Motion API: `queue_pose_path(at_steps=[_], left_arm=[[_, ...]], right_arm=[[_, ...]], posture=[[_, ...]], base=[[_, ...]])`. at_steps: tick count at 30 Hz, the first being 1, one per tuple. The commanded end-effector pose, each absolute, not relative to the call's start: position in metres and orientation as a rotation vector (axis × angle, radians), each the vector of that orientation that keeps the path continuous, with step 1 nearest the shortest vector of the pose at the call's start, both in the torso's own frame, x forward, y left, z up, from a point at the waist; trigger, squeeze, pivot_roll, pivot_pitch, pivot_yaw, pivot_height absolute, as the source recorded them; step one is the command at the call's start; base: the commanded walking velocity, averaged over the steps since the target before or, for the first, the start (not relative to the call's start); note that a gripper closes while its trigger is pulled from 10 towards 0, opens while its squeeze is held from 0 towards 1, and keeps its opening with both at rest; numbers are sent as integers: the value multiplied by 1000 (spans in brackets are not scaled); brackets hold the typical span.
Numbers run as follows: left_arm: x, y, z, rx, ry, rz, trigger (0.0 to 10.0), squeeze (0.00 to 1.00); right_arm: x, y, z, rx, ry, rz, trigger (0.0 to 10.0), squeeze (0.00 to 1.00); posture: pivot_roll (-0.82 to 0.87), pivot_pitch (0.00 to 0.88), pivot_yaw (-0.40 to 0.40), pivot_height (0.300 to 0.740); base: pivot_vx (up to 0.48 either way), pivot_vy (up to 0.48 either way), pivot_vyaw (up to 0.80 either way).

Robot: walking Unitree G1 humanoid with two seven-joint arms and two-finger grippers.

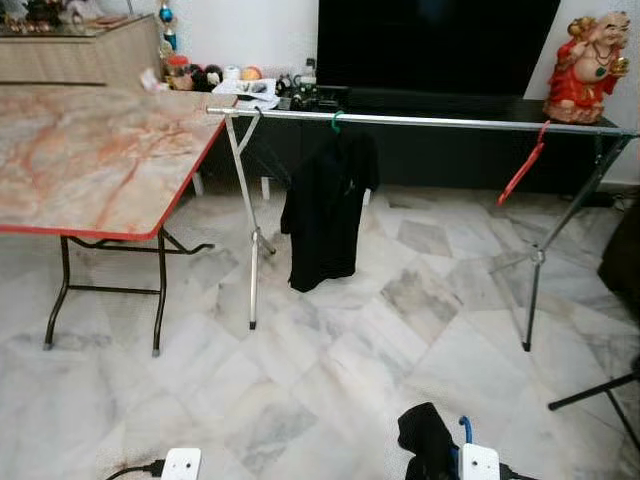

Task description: Hang hanger

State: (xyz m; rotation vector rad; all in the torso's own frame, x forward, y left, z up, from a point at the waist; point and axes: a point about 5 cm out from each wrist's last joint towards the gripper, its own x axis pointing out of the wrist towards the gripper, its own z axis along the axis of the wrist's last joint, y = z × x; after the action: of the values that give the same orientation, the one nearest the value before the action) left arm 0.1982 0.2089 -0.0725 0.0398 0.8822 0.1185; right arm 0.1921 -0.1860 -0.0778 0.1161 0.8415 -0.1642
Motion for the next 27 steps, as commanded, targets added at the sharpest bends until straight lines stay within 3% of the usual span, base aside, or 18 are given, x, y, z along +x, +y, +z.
queue_pose_path(at_steps=[1, 18, 27], left_arm=[[189, 205, -78, 20, 923, 123, 10000, 0], [190, 204, -78, 19, 917, 117, 10000, 0], [197, 203, -73, 79, 836, 62, 10000, 0]], right_arm=[[197, -181, -76, 135, 828, -155, 10000, 0], [205, -181, -71, 126, 803, -138, 10000, 0], [253, -177, -38, -48, 629, 54, 10000, 0]], posture=[[112, 28, -15, 740], [111, 30, -22, 740], [107, 20, -19, 740]], base=[[0, 0, 0], [0, 0, 0], [0, 0, 0]])
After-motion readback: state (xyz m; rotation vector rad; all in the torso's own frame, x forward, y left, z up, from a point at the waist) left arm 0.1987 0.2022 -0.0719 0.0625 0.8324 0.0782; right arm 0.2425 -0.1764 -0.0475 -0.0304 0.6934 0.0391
